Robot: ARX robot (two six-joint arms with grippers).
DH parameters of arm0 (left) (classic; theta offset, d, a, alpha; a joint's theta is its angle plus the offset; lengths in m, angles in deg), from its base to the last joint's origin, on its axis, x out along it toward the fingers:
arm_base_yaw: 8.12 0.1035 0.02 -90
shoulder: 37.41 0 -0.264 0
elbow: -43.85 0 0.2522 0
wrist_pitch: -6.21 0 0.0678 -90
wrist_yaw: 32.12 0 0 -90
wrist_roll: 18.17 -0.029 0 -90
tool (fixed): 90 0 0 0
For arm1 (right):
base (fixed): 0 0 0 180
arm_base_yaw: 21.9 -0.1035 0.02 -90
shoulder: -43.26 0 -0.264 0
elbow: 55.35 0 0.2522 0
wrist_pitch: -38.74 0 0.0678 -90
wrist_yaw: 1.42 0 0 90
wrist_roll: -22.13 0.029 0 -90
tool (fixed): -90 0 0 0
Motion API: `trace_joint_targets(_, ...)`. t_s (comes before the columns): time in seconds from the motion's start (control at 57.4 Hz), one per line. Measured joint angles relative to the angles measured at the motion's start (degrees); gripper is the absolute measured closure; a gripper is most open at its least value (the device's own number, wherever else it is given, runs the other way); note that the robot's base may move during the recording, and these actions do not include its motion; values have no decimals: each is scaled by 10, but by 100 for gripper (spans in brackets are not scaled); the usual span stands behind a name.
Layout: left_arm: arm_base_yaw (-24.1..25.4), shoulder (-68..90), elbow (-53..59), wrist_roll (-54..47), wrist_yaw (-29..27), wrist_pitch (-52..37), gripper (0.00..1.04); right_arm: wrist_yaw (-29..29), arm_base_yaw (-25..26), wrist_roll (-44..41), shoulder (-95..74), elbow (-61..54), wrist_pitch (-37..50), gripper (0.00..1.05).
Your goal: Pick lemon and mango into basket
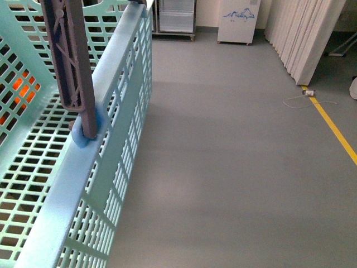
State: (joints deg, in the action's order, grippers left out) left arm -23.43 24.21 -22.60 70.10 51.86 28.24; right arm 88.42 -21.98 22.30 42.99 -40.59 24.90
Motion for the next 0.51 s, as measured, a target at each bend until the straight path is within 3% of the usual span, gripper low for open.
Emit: trace_joint_targets(0.505,0,0,0,0,0,0,74,0,0,0,0,0,0,9)
